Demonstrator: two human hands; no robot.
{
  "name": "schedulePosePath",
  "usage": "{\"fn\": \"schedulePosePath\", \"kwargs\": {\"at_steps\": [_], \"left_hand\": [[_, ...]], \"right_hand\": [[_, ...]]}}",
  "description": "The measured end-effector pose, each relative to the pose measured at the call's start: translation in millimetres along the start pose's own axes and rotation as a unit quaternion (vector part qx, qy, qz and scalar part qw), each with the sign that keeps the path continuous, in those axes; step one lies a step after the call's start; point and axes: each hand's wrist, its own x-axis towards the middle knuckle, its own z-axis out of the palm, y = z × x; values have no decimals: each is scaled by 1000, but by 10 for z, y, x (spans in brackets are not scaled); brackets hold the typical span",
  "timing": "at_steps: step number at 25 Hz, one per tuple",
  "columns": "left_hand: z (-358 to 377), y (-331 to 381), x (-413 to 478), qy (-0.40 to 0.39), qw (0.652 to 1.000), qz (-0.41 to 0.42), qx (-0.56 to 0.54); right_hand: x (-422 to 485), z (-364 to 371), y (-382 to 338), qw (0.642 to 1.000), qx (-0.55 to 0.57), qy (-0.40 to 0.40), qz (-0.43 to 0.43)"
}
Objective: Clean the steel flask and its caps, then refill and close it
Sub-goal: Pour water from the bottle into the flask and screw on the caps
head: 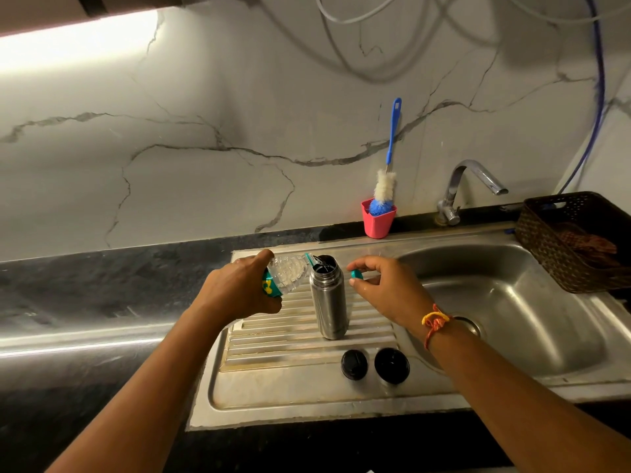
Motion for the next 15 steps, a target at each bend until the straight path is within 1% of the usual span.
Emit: {"fn": "schedulePosePath", "kwargs": {"at_steps": [15], "left_hand": [[-120,-3,12,-5,999,3,48]], "right_hand": [[4,0,-7,1000,12,-2,-6]]}}
